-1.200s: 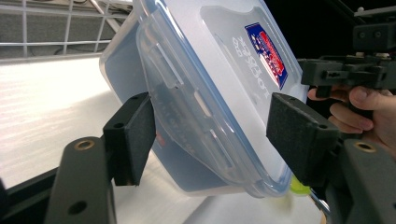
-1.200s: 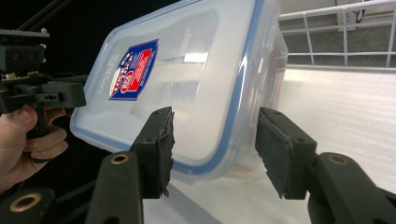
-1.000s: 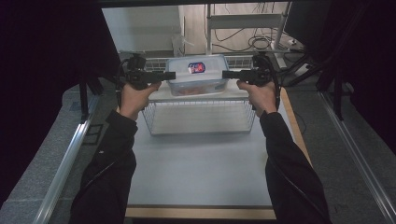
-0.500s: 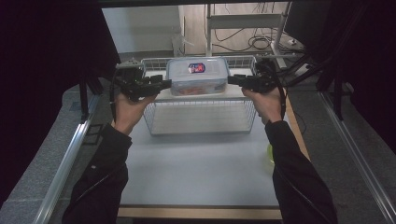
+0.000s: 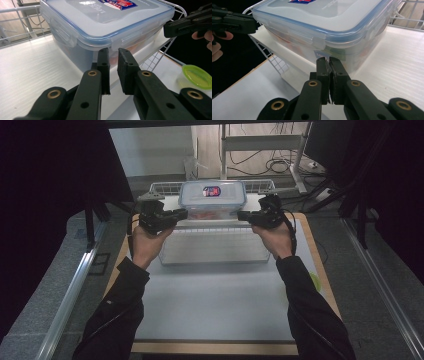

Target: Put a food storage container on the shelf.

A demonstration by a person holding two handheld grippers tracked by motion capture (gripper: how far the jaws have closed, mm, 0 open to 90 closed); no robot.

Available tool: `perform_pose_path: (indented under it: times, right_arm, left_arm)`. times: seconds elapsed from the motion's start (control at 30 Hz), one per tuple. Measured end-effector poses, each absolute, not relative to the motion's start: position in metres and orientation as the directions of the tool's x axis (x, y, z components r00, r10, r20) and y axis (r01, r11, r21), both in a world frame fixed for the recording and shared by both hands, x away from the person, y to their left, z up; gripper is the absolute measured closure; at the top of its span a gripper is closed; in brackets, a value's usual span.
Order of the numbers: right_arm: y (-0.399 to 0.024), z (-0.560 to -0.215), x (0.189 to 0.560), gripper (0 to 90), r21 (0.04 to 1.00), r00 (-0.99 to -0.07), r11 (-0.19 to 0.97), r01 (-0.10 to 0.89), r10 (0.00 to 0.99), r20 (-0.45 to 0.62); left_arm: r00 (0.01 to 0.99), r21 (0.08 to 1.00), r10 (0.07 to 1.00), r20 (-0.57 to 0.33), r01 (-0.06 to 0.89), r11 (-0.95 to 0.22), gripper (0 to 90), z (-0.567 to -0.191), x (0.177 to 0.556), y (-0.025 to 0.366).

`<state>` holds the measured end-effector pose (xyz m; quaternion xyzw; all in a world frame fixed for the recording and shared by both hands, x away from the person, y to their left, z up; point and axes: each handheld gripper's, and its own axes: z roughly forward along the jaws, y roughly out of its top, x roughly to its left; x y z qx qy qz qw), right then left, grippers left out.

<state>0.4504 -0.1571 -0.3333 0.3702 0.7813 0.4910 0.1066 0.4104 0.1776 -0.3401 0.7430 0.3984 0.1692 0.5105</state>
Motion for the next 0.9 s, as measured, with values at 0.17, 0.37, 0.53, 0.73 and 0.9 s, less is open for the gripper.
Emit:
perform_pose_path:
  times: [0.17,0.37,0.53,0.73,0.9]
  right_arm:
    - [-0.155,-0.334,0.454,86.3,0.845,-0.693,0.244,0.475,0.695,0.189]
    - [-0.154,-0.336,0.447,80.3,0.854,-0.704,0.249,0.457,0.688,0.176]
    - [-0.156,-0.335,0.438,69.6,0.866,-0.710,0.248,0.435,0.686,0.161]
    - [-0.157,-0.339,0.427,59.3,0.865,-0.722,0.275,0.420,0.678,0.135]
    - [-0.157,-0.345,0.416,52.2,0.863,-0.734,0.295,0.410,0.668,0.120]
  left_arm:
    - [0.622,0.891,0.762,-0.181,0.432,-0.141,78.8,-0.343,0.415,0.178]
    - [0.642,0.898,0.752,-0.150,0.407,-0.169,70.9,-0.345,0.405,0.175]
    - [0.658,0.900,0.740,-0.137,0.395,-0.186,60.6,-0.349,0.394,0.174]
    - [0.677,0.896,0.727,-0.114,0.386,-0.220,49.4,-0.358,0.381,0.172]
    - [0.688,0.891,0.720,-0.089,0.378,-0.251,40.3,-0.367,0.367,0.171]
